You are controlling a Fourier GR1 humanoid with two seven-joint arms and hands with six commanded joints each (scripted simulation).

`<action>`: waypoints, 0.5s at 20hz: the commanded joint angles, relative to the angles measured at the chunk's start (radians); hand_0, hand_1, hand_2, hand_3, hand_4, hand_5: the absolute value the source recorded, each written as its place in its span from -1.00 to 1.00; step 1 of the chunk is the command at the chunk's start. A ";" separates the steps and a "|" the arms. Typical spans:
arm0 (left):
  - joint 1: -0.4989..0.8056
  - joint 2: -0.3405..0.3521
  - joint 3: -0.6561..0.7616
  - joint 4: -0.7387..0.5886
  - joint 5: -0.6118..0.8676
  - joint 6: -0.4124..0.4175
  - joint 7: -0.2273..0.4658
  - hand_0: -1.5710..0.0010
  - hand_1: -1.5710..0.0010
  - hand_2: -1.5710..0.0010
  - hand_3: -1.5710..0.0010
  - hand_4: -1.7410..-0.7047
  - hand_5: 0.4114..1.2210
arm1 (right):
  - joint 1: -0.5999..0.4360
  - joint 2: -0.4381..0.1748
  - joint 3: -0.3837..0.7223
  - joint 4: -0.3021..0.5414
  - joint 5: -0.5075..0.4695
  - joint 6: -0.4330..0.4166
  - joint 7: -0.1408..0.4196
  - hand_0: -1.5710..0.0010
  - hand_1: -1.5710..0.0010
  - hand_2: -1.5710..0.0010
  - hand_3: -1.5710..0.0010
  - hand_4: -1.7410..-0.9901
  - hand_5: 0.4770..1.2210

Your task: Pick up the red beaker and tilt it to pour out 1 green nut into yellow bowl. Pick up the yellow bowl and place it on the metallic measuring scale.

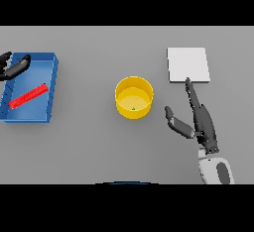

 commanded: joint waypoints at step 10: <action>-0.004 -0.014 0.028 0.002 -0.005 0.060 -0.090 0.98 0.98 0.98 0.99 0.97 -0.35 | -0.134 -0.164 0.114 0.019 0.215 0.138 0.054 1.00 1.00 1.00 1.00 0.47 -0.36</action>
